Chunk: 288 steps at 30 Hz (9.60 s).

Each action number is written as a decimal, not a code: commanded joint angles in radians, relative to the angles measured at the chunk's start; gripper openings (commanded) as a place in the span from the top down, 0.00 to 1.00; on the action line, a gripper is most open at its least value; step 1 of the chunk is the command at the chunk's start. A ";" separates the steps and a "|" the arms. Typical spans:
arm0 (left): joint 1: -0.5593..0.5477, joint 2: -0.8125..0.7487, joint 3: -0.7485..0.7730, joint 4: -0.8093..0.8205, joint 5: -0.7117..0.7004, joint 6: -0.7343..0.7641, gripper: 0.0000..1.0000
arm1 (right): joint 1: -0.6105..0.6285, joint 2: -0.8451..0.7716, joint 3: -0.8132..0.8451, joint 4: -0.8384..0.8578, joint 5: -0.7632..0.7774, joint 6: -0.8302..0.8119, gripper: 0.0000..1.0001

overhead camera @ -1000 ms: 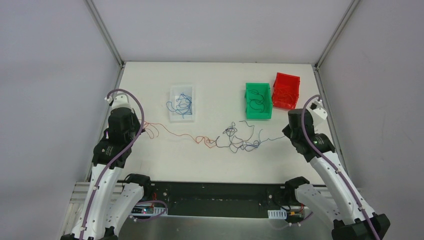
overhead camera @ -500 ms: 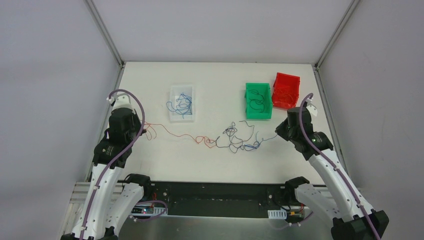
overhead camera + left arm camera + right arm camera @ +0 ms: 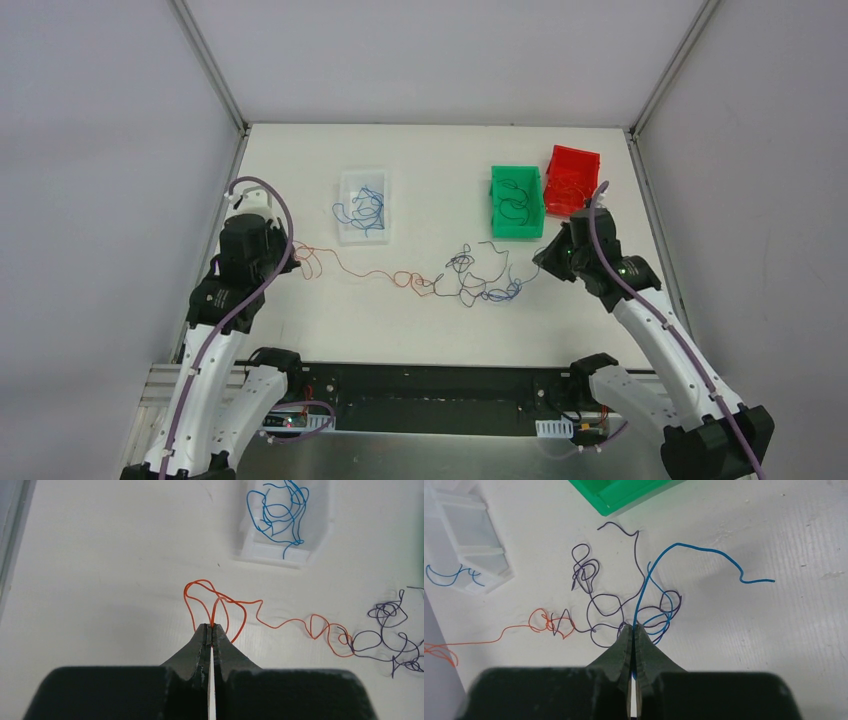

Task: Untangle the cables

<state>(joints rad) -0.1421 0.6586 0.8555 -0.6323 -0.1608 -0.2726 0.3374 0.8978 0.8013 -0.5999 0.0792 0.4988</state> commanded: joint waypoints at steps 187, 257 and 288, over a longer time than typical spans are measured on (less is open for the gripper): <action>-0.374 0.099 -0.234 0.217 -0.076 -0.245 1.00 | 0.465 1.341 1.456 0.385 -0.255 0.102 1.00; -0.627 0.462 0.130 0.422 0.493 -0.142 0.20 | 0.370 -0.005 0.013 0.111 0.166 -0.106 0.25; -0.626 0.218 -0.079 0.020 0.071 -0.447 0.01 | 0.376 0.052 -0.073 0.114 0.013 0.033 0.24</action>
<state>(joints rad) -0.7605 0.7876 0.7593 -0.5846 -0.0162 -0.7433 0.7120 0.8890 0.6983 -0.5442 0.1116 0.5457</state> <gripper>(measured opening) 0.990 0.755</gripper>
